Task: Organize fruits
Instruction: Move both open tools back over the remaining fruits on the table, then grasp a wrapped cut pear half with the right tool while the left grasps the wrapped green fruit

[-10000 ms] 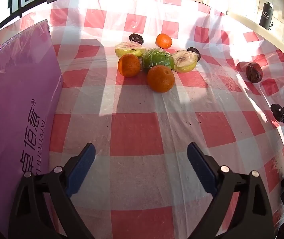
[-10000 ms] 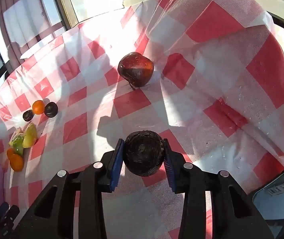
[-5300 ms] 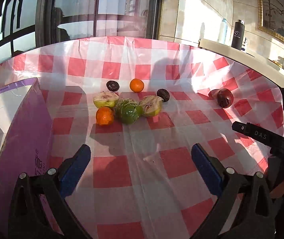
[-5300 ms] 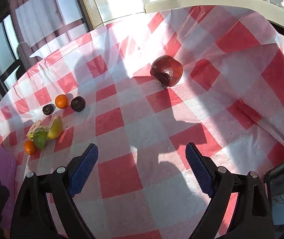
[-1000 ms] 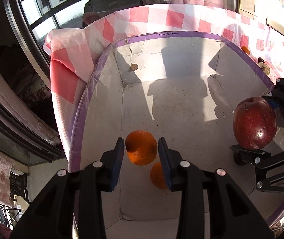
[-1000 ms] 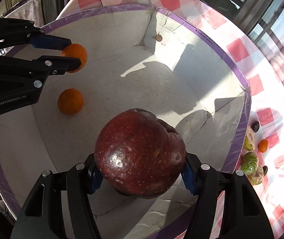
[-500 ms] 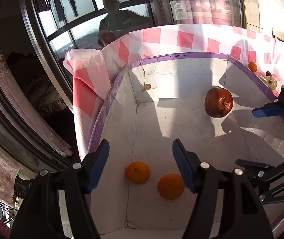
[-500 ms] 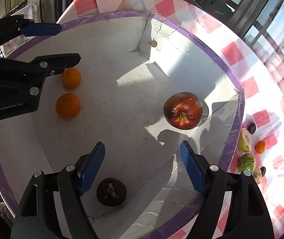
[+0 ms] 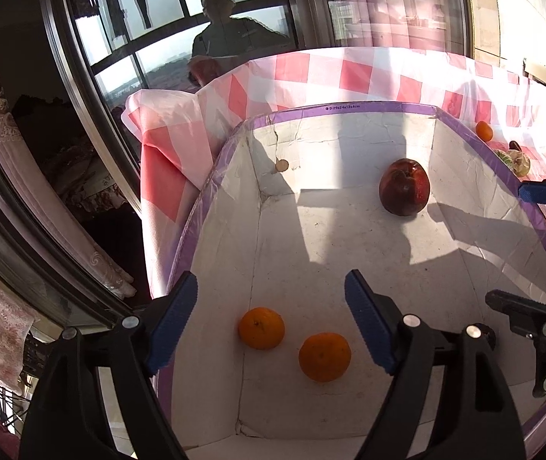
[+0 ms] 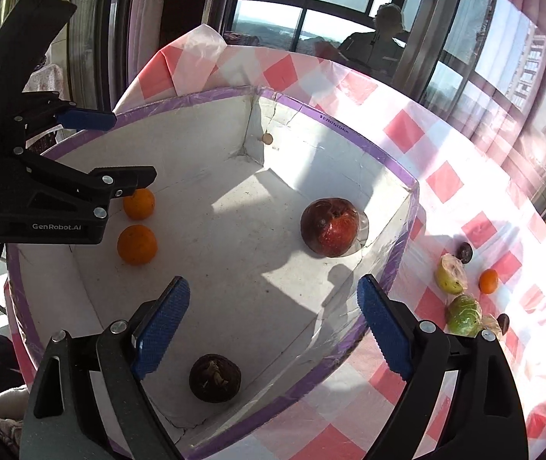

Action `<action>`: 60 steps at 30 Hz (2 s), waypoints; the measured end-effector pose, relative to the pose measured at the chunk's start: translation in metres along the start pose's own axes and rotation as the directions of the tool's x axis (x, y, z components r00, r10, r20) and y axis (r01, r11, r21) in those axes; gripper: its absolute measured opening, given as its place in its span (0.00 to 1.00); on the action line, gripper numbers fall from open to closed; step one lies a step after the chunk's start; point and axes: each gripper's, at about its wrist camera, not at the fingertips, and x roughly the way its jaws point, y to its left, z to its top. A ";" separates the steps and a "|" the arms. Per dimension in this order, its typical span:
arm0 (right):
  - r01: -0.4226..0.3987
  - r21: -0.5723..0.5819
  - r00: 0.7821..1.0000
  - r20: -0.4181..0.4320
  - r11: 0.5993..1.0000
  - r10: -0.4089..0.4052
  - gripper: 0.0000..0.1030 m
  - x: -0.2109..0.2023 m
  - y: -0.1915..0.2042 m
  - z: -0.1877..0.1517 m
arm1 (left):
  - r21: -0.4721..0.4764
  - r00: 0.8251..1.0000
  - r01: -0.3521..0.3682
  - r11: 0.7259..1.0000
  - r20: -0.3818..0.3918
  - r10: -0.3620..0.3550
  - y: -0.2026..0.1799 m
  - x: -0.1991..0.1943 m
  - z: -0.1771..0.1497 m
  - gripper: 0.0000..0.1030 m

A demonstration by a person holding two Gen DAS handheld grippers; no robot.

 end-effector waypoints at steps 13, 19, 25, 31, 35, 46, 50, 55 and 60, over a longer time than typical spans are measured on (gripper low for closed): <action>-0.003 0.500 0.976 0.188 0.866 -0.106 0.84 -0.073 -0.147 -0.114 | 0.071 0.985 -0.169 0.983 0.050 0.165 -0.041 -0.022 0.012 0.93; 0.137 0.691 0.972 0.044 0.710 -0.230 0.84 -0.071 -0.224 -0.197 | 0.064 0.958 -0.026 0.998 0.287 0.007 -0.107 -0.085 0.047 0.98; 0.233 0.754 0.956 -0.061 0.615 -0.287 0.84 -0.072 -0.267 -0.240 | 0.187 0.871 0.394 0.900 0.236 -0.431 -0.223 -0.082 0.068 0.98; 0.277 0.702 0.957 -0.145 0.657 -0.250 0.85 -0.043 -0.284 -0.243 | 0.100 0.897 0.433 0.896 0.047 -0.439 -0.300 0.011 0.054 0.98; 0.248 0.608 0.969 -0.161 0.755 -0.188 0.85 -0.010 -0.289 -0.217 | 0.087 0.920 0.385 0.919 0.041 -0.390 -0.296 0.039 0.041 0.98; 0.207 0.341 0.963 -0.235 0.917 -0.130 0.84 0.105 -0.295 -0.116 | 0.053 0.920 0.389 0.920 0.024 -0.391 -0.277 0.065 0.041 0.98; 0.154 0.370 0.977 -0.198 0.916 -0.084 0.58 0.112 -0.301 -0.109 | -0.004 0.917 0.399 0.917 0.014 -0.398 -0.279 0.078 0.052 0.98; 0.156 0.518 0.984 -0.154 0.841 -0.088 0.57 0.086 -0.317 -0.135 | -0.099 0.917 0.396 0.913 -0.004 -0.399 -0.289 0.101 0.075 0.98; 0.192 0.679 0.981 -0.114 0.709 -0.156 0.58 0.035 -0.333 -0.183 | -0.078 0.930 0.364 0.928 -0.020 -0.366 -0.320 0.122 0.103 0.98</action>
